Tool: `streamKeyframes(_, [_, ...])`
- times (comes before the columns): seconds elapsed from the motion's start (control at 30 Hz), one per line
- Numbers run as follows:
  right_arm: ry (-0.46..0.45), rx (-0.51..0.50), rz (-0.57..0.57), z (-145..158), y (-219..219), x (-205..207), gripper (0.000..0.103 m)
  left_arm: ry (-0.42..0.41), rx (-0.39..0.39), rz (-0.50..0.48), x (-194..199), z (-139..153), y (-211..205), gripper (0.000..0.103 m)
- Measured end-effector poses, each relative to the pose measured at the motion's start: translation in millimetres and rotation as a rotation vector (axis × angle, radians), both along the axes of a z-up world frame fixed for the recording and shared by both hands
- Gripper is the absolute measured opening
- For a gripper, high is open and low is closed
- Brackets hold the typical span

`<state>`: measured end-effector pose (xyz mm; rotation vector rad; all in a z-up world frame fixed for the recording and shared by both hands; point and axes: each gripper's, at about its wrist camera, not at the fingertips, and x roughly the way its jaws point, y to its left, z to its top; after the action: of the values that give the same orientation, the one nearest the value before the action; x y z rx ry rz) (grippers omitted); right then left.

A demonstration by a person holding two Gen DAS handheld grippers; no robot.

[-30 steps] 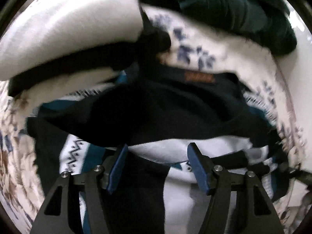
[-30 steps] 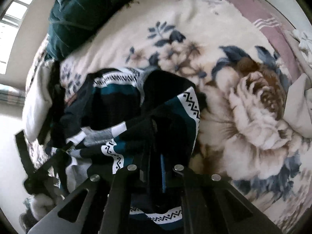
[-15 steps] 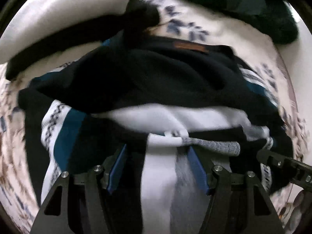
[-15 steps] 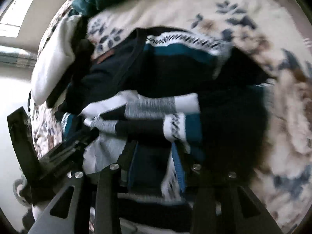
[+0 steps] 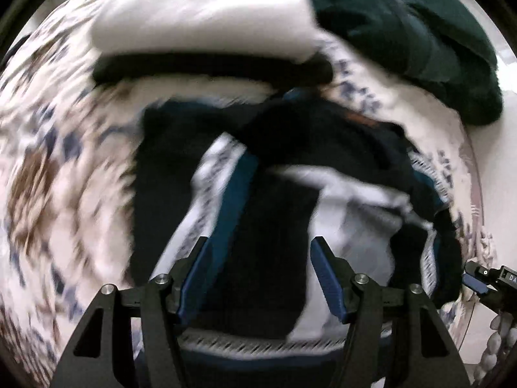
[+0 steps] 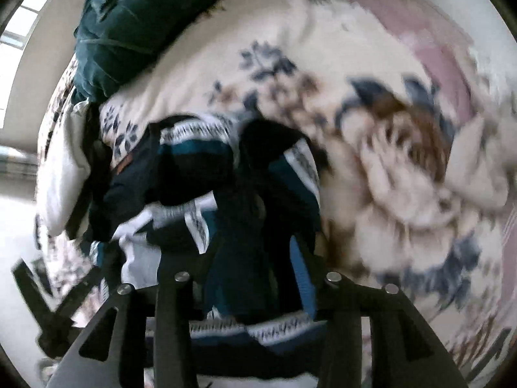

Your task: Fold small clothes

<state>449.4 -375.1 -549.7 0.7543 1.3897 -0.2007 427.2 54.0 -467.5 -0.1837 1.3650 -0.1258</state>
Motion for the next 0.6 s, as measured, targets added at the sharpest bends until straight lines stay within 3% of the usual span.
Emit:
streamKeyframes(0.17, [0.024, 0.103, 0.017, -34, 18, -9, 0.041, 0.054, 0.036, 0.014, -10, -31, 7, 0.061])
streamKeyframes(0.2, [-0.001, 0.07, 0.002, -32, 19, -12, 0.014, 0.062, 0.052, 0.009, -10, -36, 7, 0.061])
streamKeyframes(0.23, [-0.016, 0.047, -0.001, -28, 20, -15, 0.005, 0.071, 0.051, 0.005, -9, -41, 8, 0.061])
streamKeyframes(0.33, [-0.031, -0.032, -0.035, -20, 10, -19, 0.005, 0.078, 0.032, 0.011, -6, -47, 9, 0.061])
streamKeyframes(0.4, [-0.008, -0.028, -0.057, -26, 4, -21, 0.005, 0.077, 0.028, 0.009, -3, -48, 7, 0.061])
streamKeyframes(0.57, [0.065, -0.081, 0.063, -33, 20, -11, 0.006, 0.069, 0.023, 0.016, -3, -38, 10, 0.061])
streamKeyframes(0.6, [0.057, -0.076, 0.066, -29, 20, -11, 0.01, 0.05, 0.019, 0.011, -4, -31, 11, 0.061])
